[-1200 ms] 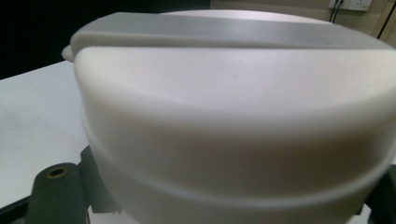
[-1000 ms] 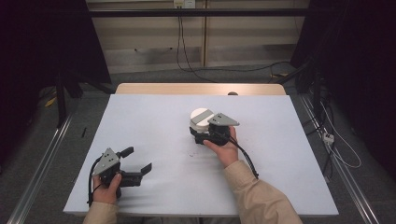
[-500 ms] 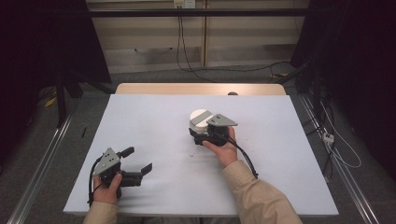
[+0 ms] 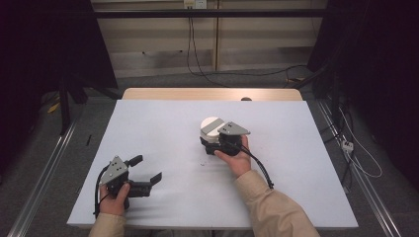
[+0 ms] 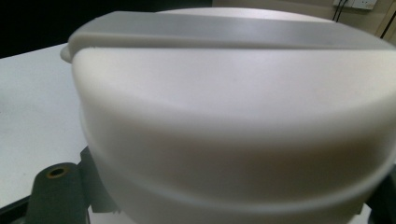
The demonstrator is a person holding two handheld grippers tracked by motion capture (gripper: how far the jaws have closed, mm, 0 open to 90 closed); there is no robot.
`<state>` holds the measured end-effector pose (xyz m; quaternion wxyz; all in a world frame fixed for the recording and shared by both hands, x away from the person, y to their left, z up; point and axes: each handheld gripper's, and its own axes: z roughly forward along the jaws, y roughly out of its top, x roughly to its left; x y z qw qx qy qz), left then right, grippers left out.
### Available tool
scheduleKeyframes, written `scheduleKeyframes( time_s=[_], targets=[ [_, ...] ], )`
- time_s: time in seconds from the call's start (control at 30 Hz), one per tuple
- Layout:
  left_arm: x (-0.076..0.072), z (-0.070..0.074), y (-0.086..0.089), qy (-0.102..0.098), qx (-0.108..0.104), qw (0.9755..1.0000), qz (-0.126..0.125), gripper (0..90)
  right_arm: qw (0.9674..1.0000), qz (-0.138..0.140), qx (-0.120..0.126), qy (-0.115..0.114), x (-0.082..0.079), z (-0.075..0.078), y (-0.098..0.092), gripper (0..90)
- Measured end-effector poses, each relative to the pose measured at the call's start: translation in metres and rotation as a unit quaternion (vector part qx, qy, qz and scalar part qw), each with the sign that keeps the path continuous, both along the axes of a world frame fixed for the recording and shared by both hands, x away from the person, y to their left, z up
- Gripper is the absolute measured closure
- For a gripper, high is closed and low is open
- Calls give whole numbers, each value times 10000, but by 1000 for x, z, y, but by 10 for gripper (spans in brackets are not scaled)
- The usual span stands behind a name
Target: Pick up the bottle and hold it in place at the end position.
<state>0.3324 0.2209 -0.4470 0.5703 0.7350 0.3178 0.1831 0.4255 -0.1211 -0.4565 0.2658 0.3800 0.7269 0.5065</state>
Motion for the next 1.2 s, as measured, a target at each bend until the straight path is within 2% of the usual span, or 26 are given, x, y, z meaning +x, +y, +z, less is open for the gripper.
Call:
scheduleKeyframes(
  time_s=[0.53,0.63,0.87,1.2],
  targets=[
    [9,4,-9,31,-59,10000,-11,30,10000,9,14,22,-1,-1,-1,186],
    [11,4,-12,51,-34,10000,15,31,10000,9,13,22,-1,-1,-1,186],
    [16,9,-18,122,-118,9998,82,31,10000,7,2,19,-1,-1,-1,186],
    [19,13,-27,144,-107,9998,-4,31,10000,-3,12,28,-1,-1,-1,186]
  ],
)
